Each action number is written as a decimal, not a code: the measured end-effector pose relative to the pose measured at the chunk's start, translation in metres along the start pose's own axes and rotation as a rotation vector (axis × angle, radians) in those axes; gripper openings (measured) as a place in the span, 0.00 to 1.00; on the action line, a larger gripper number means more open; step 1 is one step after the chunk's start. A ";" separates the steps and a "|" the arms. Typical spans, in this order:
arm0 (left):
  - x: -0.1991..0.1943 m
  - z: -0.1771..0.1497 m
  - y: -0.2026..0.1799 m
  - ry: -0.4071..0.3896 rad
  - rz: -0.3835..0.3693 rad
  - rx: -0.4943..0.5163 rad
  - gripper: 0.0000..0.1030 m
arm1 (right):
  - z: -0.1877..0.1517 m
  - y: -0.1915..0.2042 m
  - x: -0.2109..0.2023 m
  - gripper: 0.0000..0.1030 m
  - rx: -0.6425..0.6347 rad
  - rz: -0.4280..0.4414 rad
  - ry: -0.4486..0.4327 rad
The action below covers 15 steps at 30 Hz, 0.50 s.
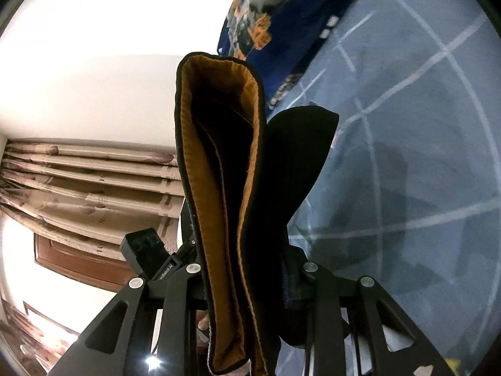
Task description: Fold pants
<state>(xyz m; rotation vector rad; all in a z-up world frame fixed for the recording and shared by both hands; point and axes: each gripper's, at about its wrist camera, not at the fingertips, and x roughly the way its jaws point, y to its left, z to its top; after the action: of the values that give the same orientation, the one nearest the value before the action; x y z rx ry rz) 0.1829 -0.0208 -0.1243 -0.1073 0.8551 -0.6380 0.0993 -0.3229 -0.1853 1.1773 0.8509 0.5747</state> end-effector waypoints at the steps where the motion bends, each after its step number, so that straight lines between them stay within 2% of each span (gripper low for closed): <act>1: 0.000 0.006 0.003 -0.011 0.020 0.016 0.21 | 0.006 0.002 0.007 0.26 -0.003 0.003 0.002; 10: 0.018 0.051 0.040 -0.070 0.131 0.084 0.21 | 0.069 0.010 0.068 0.26 -0.023 0.019 0.001; 15: 0.039 0.066 0.060 -0.067 0.174 0.101 0.21 | 0.089 0.006 0.093 0.26 -0.031 0.006 0.010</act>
<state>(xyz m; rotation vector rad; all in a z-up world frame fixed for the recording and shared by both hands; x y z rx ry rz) 0.2786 -0.0043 -0.1268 0.0364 0.7572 -0.5105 0.2257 -0.2979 -0.1919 1.1501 0.8437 0.5973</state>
